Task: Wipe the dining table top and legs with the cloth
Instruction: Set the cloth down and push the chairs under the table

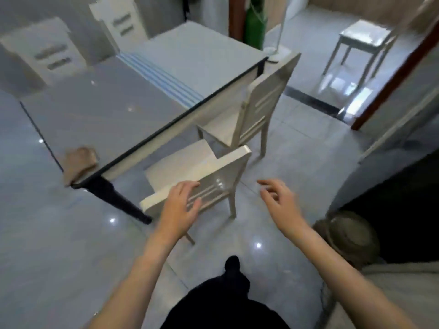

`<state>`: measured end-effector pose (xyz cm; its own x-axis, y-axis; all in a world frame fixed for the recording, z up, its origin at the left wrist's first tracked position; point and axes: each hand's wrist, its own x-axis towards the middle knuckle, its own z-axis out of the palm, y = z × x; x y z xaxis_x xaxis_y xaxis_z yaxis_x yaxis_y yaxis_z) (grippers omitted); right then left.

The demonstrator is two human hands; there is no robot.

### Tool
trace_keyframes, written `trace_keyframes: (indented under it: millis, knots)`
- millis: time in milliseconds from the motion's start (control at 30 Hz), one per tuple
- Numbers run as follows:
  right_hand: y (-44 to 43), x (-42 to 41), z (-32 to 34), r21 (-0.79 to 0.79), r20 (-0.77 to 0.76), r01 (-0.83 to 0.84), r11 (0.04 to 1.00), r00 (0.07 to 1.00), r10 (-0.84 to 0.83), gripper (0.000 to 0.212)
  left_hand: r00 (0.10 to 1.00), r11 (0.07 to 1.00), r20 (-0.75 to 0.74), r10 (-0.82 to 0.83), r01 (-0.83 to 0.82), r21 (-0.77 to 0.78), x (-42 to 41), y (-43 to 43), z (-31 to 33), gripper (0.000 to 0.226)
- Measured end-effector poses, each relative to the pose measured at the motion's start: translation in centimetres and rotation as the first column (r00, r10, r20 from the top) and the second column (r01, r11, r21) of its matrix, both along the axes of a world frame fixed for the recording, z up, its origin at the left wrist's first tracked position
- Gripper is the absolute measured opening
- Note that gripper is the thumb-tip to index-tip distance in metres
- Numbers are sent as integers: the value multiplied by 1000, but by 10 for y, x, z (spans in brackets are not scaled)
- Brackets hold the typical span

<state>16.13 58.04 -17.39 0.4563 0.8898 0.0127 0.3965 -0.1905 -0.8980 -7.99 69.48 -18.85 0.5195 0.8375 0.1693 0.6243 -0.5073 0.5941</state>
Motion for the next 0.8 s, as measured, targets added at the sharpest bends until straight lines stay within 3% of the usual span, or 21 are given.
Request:
trace_keyframes:
  millis: [67,167,267,333,400,467,633,800]
  knots:
    - [47,2,1,20,257,-194,981,949,183,26,988,990,-80,135,-131,51,-3,29,-5,45]
    - [113,11,-5,-115,569,-415,903,717,402,36,903,950,-348,253,-300,-89,-10,63,-15,42]
    - [165,20,-18,-314,661,-459,831,523,538,38,768,895,-588,255,-418,-157,-14,75,-23,55]
    - [185,27,-27,-439,668,-440,783,422,612,43,748,897,-606,272,-424,-120,-16,74,-27,62]
    - [196,36,-39,-435,726,-454,777,333,601,56,751,901,-587,302,-427,-82,-15,71,-29,67]
    - [200,42,-49,-392,787,-494,776,256,561,56,722,892,-604,337,-450,-41,-14,70,-32,71]
    - [205,50,-53,-265,845,-490,830,297,445,54,679,827,-588,438,-561,-32,3,50,-36,67]
    - [217,63,-61,-258,846,-568,782,258,467,54,579,717,-583,569,-697,8,24,23,-34,68]
